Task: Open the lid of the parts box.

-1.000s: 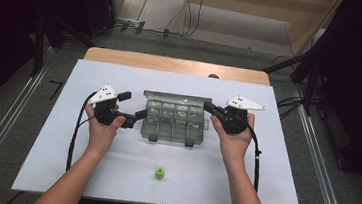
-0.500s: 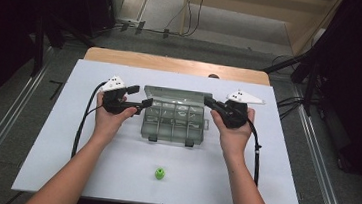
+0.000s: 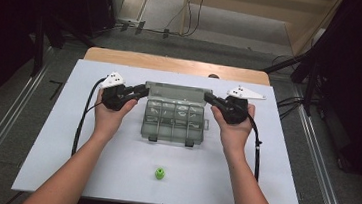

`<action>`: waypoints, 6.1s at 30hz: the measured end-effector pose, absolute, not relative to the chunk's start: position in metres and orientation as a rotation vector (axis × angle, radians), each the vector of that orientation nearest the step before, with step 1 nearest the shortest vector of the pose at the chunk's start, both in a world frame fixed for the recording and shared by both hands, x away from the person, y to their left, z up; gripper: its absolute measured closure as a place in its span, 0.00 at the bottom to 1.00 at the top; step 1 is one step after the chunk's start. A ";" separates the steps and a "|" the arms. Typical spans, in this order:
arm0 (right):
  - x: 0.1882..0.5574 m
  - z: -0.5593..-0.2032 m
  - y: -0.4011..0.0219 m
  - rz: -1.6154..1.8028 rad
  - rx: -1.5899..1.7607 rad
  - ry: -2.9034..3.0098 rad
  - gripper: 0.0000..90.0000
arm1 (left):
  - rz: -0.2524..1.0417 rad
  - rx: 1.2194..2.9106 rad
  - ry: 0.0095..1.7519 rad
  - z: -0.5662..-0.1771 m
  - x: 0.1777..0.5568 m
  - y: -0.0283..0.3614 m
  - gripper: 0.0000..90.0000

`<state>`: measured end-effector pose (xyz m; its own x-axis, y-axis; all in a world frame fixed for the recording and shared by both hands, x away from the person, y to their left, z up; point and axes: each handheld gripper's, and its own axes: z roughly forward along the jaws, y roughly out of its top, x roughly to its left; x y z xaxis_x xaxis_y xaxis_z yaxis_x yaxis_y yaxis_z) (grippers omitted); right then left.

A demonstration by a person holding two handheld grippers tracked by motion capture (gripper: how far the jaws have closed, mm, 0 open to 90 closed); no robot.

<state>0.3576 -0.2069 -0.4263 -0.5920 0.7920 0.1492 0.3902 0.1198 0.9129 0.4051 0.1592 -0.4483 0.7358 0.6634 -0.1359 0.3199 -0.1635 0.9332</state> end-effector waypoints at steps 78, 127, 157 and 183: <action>0.412 -0.470 -0.202 1.333 1.393 1.832 0.89 | 0.430 1.790 0.999 -0.482 0.441 0.138 0.93; 0.432 -0.500 -0.208 1.439 1.659 1.842 0.90 | 0.155 1.715 1.155 -0.495 0.464 0.143 0.87; 0.440 -0.515 -0.210 1.443 1.735 1.864 0.88 | 0.054 1.708 1.215 -0.508 0.468 0.149 0.84; 0.443 -0.522 -0.210 1.404 1.761 1.892 0.88 | 0.036 1.734 1.258 -0.510 0.468 0.147 0.82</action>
